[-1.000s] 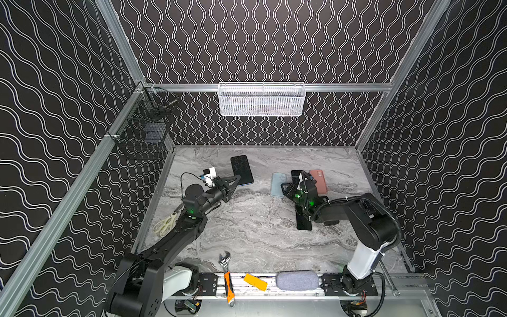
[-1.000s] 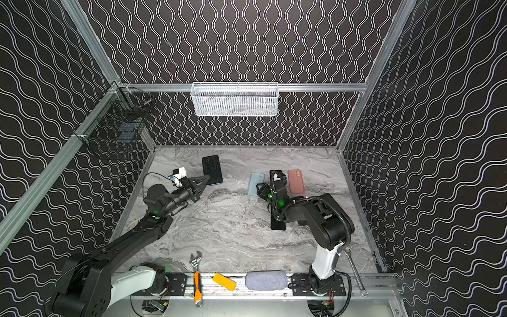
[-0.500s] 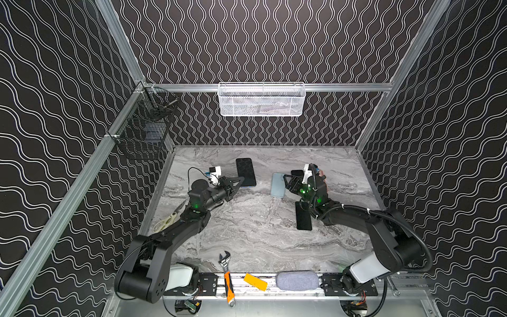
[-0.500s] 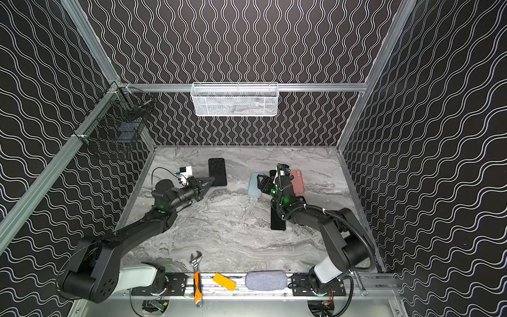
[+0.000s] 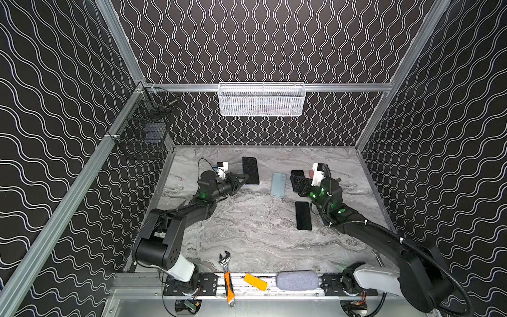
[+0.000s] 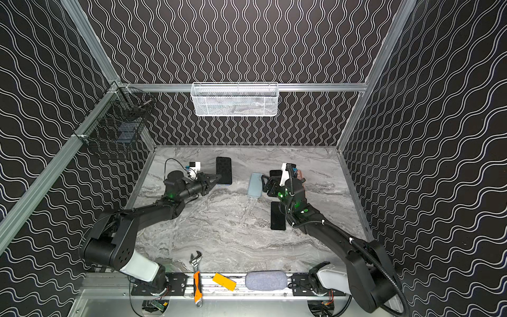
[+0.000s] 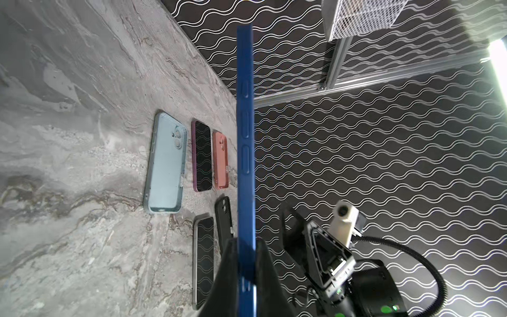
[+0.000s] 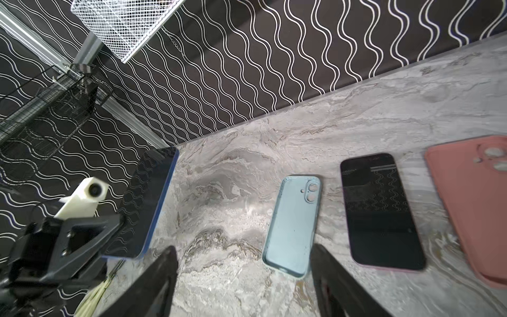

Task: Take the phone out of the phone case
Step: Place the phone at the top-center of the table.

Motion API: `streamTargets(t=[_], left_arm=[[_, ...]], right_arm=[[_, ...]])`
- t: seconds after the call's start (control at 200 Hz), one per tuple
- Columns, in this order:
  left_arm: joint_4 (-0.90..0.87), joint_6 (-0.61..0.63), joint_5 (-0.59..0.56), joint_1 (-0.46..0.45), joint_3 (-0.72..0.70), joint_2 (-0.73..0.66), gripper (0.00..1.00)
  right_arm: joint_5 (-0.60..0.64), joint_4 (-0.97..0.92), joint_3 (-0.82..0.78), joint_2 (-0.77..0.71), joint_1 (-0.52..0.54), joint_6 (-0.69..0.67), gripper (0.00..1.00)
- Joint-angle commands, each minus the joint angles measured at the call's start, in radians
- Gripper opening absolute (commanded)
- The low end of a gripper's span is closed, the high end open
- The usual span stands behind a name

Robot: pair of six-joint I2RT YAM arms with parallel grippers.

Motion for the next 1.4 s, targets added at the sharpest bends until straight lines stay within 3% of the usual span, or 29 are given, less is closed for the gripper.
streamTargets(t=[0.0, 0.335, 0.636, 0.961, 1.397], left_arm=[[0.049, 0.074, 0.024, -0.001, 0.035, 0.048, 0.00], [0.044, 0.153, 0.039, -0.005, 0.124, 0.199, 0.00], [-0.010, 0.216, -0.030, -0.055, 0.180, 0.310, 0.00], [-0.285, 0.308, -0.192, -0.113, 0.232, 0.299, 0.00], [-0.322, 0.357, -0.169, -0.118, 0.286, 0.352, 0.00]], right_arm=[[-0.012, -0.028, -0.026, -0.038, -0.004, -0.031, 0.96], [-0.035, -0.121, -0.102, -0.182, -0.022, -0.078, 0.99], [-0.066, -0.192, -0.146, -0.271, -0.084, -0.094, 0.99], [-0.078, -0.206, -0.198, -0.330, -0.110, -0.087, 0.99], [-0.114, -0.182, -0.229, -0.329, -0.137, -0.075, 0.99]])
